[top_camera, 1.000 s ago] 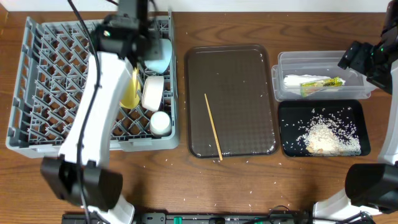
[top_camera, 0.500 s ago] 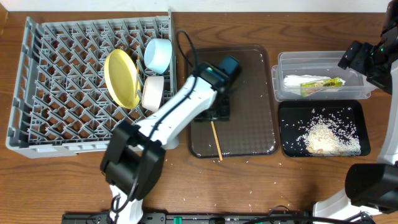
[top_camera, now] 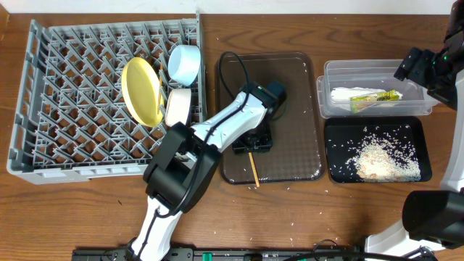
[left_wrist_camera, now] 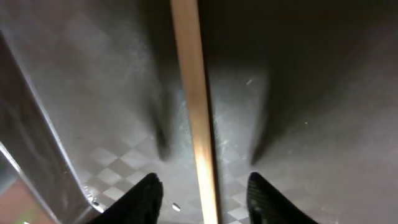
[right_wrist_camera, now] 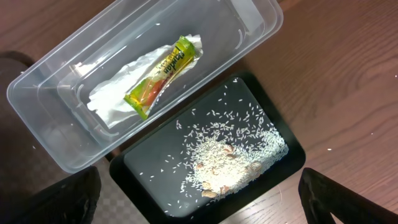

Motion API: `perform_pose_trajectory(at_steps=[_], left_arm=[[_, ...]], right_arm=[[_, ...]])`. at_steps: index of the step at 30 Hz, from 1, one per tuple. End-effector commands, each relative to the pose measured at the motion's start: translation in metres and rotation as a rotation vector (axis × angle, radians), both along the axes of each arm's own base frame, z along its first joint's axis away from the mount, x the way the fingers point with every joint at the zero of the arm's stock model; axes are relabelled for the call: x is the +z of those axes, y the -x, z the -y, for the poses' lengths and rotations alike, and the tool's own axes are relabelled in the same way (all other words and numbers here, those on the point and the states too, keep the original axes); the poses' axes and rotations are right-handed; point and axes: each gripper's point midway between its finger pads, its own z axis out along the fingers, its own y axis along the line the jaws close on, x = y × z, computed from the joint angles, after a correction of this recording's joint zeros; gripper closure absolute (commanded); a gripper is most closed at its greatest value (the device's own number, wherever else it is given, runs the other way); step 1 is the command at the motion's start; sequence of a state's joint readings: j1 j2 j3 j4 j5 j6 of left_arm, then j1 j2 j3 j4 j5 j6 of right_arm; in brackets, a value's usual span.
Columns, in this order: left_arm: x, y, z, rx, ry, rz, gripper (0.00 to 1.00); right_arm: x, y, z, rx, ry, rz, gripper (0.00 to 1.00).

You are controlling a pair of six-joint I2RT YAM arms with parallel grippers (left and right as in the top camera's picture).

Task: Sort waste into correct bins and load items into the dishwasher
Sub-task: 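Release the chopstick and reach the left gripper to the second chopstick, then grasp the second chopstick and carry it into the rack with the left gripper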

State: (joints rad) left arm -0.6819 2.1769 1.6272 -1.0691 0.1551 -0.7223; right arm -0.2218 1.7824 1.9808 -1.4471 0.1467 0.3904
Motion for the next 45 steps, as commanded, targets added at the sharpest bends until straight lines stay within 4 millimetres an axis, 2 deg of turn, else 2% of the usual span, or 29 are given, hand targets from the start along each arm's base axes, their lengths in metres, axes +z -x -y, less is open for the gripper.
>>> perform_pose_trajectory(at_steps=[1,5,8,9,14,17,20,22,26,29,31,33,35,38,45], left_arm=[[-0.005,0.002,0.001,0.013,0.003,-0.017,0.57],[-0.018,0.007,0.003,0.025,0.003,-0.061,0.64],[-0.024,0.008,0.0,0.051,0.023,-0.104,0.87],[-0.024,0.006,-0.001,0.058,0.026,-0.105,0.92],[-0.018,0.002,0.0,0.041,0.077,-0.113,0.93],[0.001,-0.008,0.003,-0.009,0.119,-0.068,0.93],[0.037,-0.024,0.004,-0.101,0.183,0.018,0.93],[0.067,-0.038,-0.003,-0.153,0.217,0.106,0.93],[0.13,-0.063,-0.036,-0.219,0.223,0.313,0.93],[0.175,-0.08,-0.081,-0.219,0.13,0.48,0.93],[0.197,-0.089,-0.114,-0.205,0.038,0.562,0.92],[0.21,-0.096,-0.152,-0.172,-0.083,0.609,0.93],[0.213,-0.1,-0.184,-0.16,-0.182,0.609,0.92],[0.2,-0.104,-0.217,-0.161,-0.244,0.558,0.93],[0.157,-0.104,-0.262,-0.102,-0.285,0.416,0.93]], right_arm=[[-0.001,0.0,0.001,-0.014,0.001,-0.002,0.01],[-0.001,0.0,0.001,-0.014,0.001,-0.002,0.01],[-0.001,0.0,0.001,-0.014,0.001,-0.002,0.01],[-0.001,0.0,0.001,-0.014,0.001,-0.002,0.01],[-0.001,0.0,0.001,-0.014,0.001,-0.002,0.01],[-0.001,0.0,0.001,-0.014,0.001,-0.002,0.01],[-0.001,0.0,0.001,-0.014,0.001,-0.002,0.01],[-0.001,0.0,0.001,-0.014,0.001,-0.002,0.01],[-0.001,0.0,0.001,-0.014,0.001,-0.002,0.01],[-0.001,0.0,0.001,-0.014,0.001,-0.002,0.01],[-0.001,0.0,0.001,-0.014,0.001,-0.002,0.01],[-0.001,0.0,0.001,-0.014,0.001,-0.002,0.01],[-0.001,0.0,0.001,-0.014,0.001,-0.002,0.01],[-0.001,0.0,0.001,-0.014,0.001,-0.002,0.01],[-0.001,0.0,0.001,-0.014,0.001,-0.002,0.01]])
